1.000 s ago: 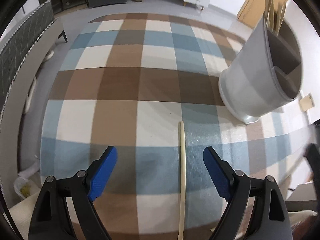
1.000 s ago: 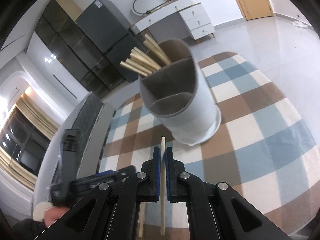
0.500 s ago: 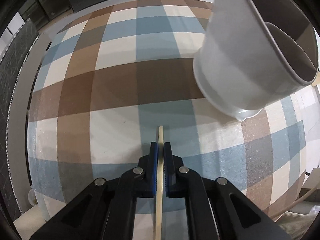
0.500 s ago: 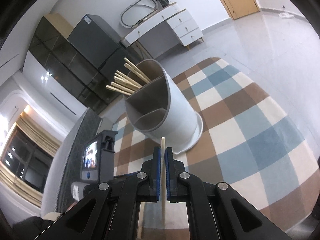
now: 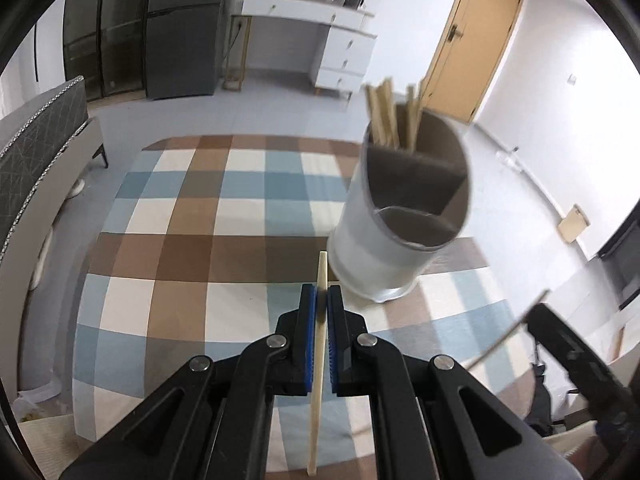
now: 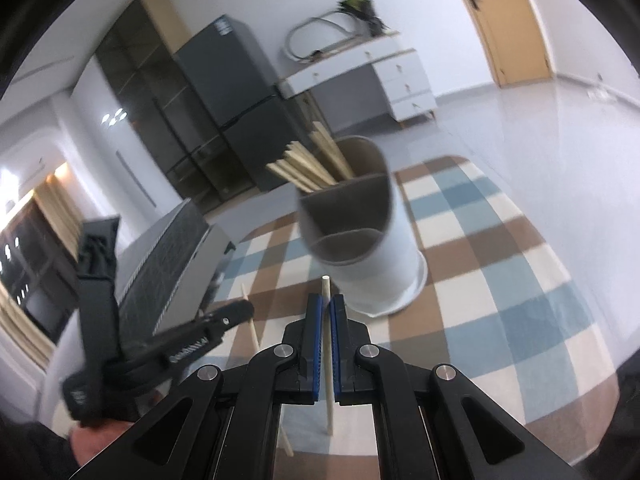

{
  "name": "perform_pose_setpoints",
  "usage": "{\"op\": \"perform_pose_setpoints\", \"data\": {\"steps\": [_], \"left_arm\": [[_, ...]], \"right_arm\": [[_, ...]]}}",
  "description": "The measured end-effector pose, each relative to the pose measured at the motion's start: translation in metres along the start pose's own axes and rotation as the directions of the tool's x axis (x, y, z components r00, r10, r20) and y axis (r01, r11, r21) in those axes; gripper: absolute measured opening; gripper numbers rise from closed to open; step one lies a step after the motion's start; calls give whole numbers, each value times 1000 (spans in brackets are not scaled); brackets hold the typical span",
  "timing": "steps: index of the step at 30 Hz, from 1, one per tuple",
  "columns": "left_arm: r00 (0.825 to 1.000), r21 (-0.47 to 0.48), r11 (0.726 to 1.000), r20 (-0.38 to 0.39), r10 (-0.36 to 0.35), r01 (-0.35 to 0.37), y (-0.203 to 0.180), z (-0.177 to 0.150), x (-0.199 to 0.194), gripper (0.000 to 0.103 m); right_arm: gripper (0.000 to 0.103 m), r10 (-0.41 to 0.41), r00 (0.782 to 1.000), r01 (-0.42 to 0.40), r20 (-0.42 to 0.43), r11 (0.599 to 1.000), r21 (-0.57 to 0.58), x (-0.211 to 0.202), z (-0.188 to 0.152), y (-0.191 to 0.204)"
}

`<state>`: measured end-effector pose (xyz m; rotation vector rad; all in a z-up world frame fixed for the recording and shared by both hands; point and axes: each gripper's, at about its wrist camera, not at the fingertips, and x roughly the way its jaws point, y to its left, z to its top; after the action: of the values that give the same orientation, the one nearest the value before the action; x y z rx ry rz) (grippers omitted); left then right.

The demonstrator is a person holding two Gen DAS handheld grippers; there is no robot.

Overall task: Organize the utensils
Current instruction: 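Carry both held chopsticks up over the white holder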

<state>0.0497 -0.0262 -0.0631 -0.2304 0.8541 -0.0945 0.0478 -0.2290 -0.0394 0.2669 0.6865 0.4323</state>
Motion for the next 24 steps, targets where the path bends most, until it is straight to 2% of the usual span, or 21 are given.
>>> {"op": "perform_pose_setpoints", "data": {"steps": [1, 7, 10, 24], "left_arm": [[1000, -1, 1000, 5, -3, 3, -10, 5, 4, 1], [1000, 13, 1000, 25, -17, 16, -9, 8, 1, 1], [999, 51, 999, 34, 10, -12, -16, 4, -7, 1], [999, 81, 997, 40, 2, -5, -20, -1, -31, 1]], "right_arm": [[3, -3, 1000, 3, 6, 1000, -20, -2, -1, 5], [3, -15, 1000, 15, 18, 998, -53, -11, -7, 22], [3, -22, 999, 23, 29, 998, -62, -16, -8, 27], [3, -42, 998, 45, 44, 997, -56, -31, -13, 30]]}}
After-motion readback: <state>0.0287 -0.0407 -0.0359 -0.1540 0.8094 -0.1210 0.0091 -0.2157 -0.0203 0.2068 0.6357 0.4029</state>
